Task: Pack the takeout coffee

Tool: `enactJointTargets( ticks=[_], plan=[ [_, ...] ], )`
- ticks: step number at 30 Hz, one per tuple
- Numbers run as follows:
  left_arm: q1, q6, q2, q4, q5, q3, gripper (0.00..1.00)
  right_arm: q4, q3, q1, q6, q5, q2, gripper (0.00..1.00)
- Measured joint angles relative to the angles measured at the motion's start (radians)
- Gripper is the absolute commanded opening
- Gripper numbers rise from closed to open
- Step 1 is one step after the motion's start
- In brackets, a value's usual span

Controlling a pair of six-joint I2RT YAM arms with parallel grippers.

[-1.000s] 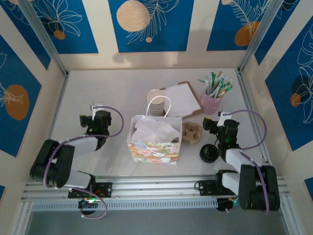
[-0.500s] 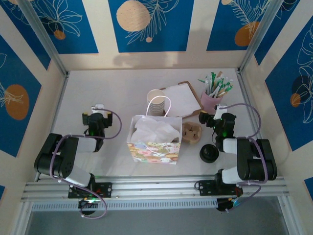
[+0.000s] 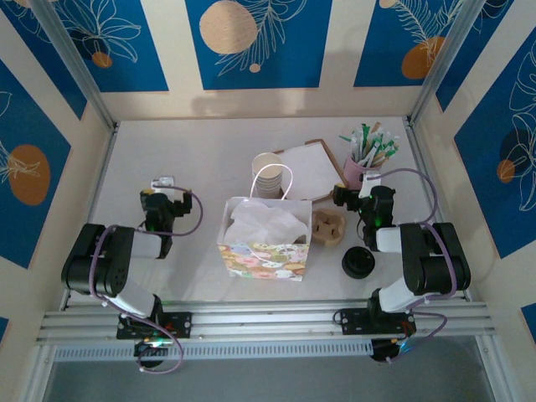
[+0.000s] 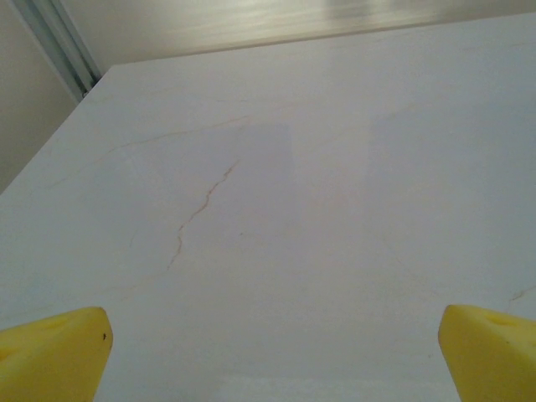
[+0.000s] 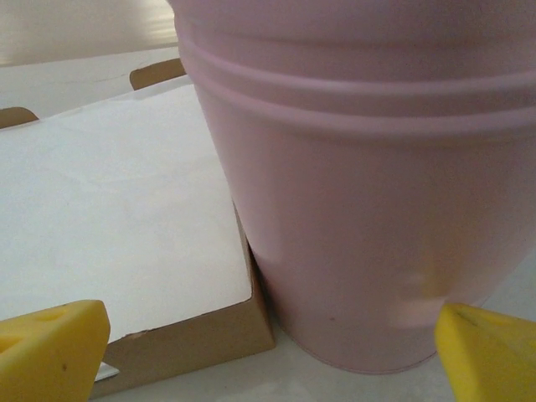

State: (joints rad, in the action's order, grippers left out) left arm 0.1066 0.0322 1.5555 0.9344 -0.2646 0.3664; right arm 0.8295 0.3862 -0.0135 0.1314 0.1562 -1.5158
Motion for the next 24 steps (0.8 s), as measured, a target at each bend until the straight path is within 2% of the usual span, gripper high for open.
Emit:
enactJointTargets(
  ticks=[19, 24],
  plan=[
    [0.0, 0.0, 0.0, 0.009, 0.003, 0.0, 1.0, -0.008, 0.0, -0.001, 0.0, 0.013, 0.0, 0.99],
    [0.0, 0.0, 0.0, 0.009, 0.003, 0.0, 1.0, -0.015, 0.002, 0.003, -0.011, -0.021, 0.0, 0.99]
  ],
)
